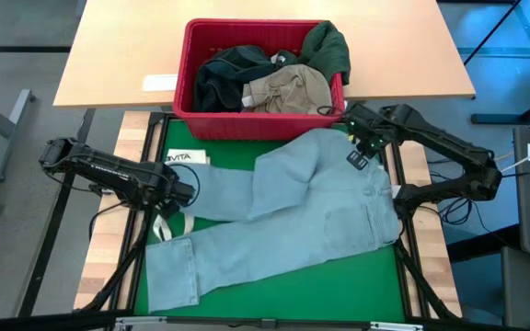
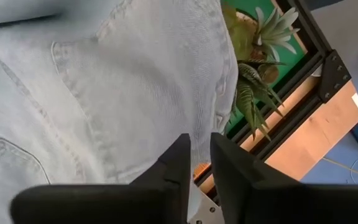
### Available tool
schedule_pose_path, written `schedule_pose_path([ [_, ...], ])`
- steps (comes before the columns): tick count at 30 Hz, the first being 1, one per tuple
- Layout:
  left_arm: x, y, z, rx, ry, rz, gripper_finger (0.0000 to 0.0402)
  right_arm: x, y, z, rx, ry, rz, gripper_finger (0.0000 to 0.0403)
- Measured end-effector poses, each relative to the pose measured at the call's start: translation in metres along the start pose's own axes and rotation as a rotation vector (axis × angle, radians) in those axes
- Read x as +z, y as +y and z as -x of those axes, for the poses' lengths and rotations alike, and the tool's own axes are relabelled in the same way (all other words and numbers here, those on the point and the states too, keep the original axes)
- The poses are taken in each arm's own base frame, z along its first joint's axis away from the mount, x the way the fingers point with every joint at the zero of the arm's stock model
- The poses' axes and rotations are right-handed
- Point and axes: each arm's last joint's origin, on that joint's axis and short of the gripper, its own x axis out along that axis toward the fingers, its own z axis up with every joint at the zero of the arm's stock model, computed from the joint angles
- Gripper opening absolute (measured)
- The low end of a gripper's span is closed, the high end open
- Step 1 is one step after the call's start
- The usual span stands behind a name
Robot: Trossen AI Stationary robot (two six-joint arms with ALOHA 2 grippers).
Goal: Fold Laundry from Bin
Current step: Remove the light blue jeans from the red bin
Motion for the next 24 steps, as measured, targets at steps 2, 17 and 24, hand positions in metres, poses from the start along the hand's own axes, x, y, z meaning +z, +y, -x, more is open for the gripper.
schedule_pose_path([
  [2, -0.0001, 0.0015, 0.0, 0.024, -0.013, 0.009, 0.0, -0.0004, 0.0002, -0.001, 0.001, 0.005, 0.001, 0.0081],
  [17, -0.0034, -0.0003, 0.0002, -0.046, 0.1, -0.045, 0.003, -0.0006, 0.0004, -0.0014, 0.006, 0.008, 0.003, 0.0179],
  [24, -0.0033, -0.0027, 0.0009, -0.088, 0.123, -0.046, 0.0123, -0.0007, 0.0015, -0.0014, 0.043, 0.014, 0.003, 0.0178],
])
